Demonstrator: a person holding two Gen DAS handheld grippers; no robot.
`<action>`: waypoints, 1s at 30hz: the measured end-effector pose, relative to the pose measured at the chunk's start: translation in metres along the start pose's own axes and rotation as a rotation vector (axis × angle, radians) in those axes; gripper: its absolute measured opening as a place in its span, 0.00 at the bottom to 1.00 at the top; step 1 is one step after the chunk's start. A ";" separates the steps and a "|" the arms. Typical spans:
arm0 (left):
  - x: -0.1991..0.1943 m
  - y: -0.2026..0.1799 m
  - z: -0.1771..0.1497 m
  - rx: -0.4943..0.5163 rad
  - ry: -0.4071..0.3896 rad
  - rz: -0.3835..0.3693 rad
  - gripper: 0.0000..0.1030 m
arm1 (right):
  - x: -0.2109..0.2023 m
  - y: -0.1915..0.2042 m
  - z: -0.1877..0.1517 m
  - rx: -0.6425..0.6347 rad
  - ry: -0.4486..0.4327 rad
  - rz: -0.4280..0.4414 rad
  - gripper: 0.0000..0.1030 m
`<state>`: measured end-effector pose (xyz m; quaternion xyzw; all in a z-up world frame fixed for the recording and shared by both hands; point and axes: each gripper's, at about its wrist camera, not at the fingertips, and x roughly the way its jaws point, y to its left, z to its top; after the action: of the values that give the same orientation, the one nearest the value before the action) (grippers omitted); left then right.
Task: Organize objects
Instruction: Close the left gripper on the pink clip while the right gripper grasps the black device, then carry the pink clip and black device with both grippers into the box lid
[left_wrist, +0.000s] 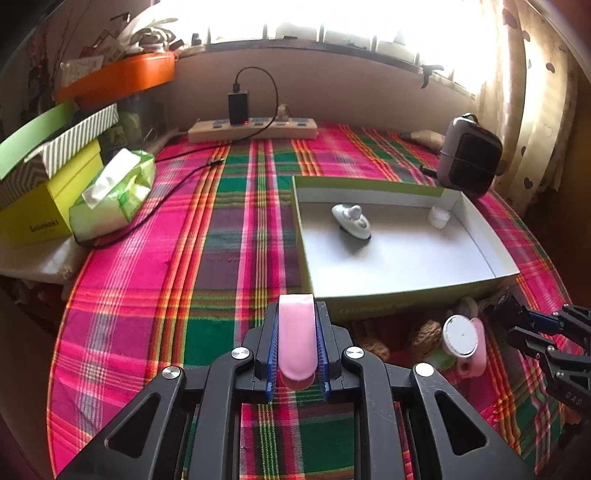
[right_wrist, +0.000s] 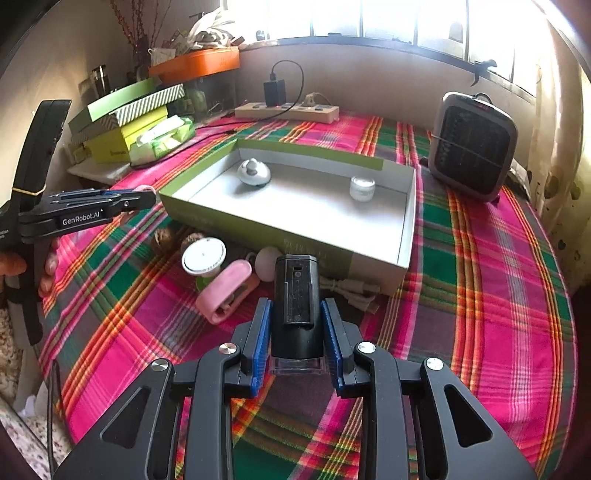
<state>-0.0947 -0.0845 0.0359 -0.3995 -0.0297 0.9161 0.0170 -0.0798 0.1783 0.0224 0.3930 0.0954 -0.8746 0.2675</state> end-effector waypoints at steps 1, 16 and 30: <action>-0.001 -0.001 0.001 -0.001 -0.001 -0.004 0.15 | 0.000 0.000 0.002 0.002 0.001 -0.003 0.28; 0.013 -0.016 0.031 0.019 -0.002 -0.051 0.15 | 0.011 -0.010 0.045 0.035 -0.011 -0.038 0.28; 0.045 -0.030 0.053 0.042 0.029 -0.066 0.15 | 0.058 -0.008 0.097 0.010 0.036 -0.001 0.28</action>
<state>-0.1643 -0.0545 0.0407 -0.4110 -0.0236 0.9096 0.0562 -0.1772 0.1255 0.0443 0.4101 0.0959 -0.8679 0.2634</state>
